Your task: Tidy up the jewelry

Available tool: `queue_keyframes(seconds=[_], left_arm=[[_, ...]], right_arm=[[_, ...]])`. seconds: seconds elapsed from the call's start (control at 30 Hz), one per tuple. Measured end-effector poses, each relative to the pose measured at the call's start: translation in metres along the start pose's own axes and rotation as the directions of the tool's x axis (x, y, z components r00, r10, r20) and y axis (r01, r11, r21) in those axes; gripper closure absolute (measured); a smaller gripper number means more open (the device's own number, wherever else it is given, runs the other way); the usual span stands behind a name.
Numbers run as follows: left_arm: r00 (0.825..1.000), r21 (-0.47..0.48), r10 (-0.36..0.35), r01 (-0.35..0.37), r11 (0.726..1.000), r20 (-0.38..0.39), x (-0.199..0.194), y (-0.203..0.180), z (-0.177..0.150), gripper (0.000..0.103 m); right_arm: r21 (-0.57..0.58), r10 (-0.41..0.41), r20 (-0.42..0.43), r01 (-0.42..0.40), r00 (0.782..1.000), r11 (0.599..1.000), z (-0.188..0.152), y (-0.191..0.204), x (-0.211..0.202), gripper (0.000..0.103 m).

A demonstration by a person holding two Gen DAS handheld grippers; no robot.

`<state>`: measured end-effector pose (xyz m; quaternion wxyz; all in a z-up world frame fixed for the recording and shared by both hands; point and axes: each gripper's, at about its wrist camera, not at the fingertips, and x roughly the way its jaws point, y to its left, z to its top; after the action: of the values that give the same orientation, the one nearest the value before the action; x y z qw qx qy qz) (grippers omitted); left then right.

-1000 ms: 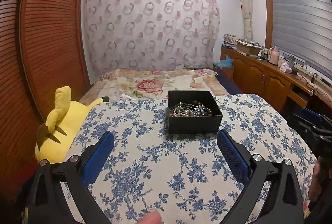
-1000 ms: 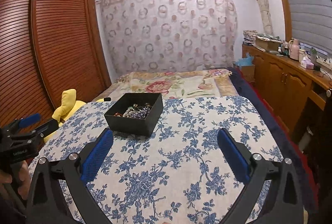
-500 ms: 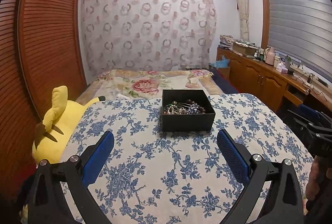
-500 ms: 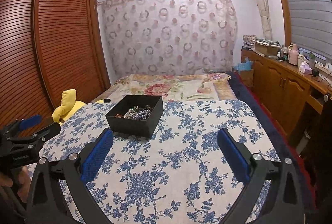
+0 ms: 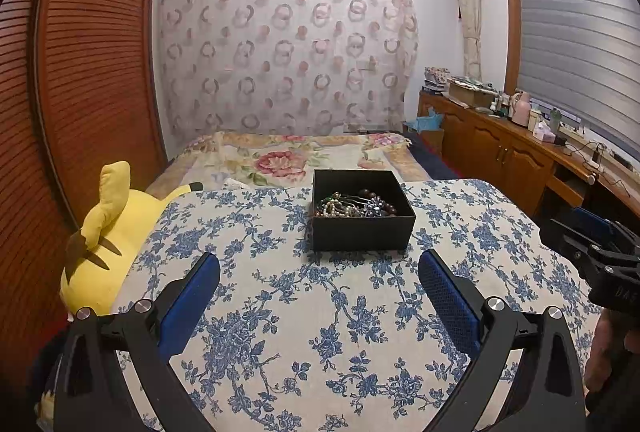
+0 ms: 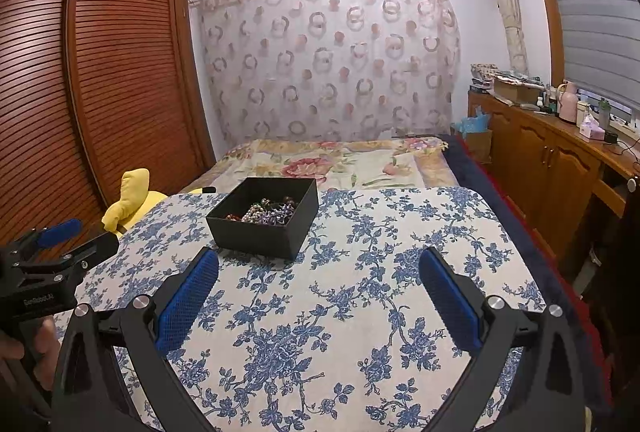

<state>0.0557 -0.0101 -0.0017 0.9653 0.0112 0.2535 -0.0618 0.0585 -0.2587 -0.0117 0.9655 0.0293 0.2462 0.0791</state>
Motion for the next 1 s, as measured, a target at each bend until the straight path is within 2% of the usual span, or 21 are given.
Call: queue_keyframes(seconds=[1.0], left_arm=[[1.0, 0.001, -0.003, 0.003, 1.0, 0.008, -0.0046, -0.0044, -0.0008, 0.007]], right_arm=[[0.001, -0.001, -0.001, 0.001, 1.0, 1.0, -0.0017, -0.0011, 0.0017, 0.002]])
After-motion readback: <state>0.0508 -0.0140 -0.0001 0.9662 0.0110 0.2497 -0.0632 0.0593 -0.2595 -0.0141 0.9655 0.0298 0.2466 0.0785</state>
